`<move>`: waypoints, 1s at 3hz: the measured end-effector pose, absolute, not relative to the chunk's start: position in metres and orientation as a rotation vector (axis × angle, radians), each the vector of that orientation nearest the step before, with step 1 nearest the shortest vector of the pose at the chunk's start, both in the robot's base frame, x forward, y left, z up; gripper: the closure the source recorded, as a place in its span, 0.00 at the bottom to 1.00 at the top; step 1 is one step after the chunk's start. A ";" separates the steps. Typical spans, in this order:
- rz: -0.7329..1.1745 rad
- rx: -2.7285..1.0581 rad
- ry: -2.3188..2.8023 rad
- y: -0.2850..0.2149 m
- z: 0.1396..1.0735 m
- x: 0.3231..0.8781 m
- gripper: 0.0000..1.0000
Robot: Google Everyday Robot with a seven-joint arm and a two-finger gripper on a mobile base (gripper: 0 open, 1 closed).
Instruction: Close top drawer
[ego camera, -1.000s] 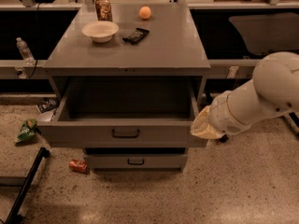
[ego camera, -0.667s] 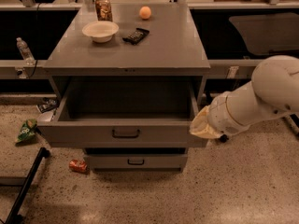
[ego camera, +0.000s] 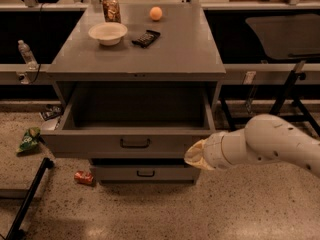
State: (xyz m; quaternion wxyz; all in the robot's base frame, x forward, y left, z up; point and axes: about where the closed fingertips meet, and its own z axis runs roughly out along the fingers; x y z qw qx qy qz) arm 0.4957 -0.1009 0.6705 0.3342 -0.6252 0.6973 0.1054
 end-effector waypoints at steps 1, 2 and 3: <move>0.215 -1.594 1.725 -0.084 0.643 0.516 1.00; 0.130 -1.550 1.644 -0.073 0.626 0.548 1.00; 0.068 -1.528 1.581 -0.069 0.621 0.574 1.00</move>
Offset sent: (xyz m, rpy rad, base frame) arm 0.0908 0.0381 -0.0605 0.0712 -0.3637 -0.0401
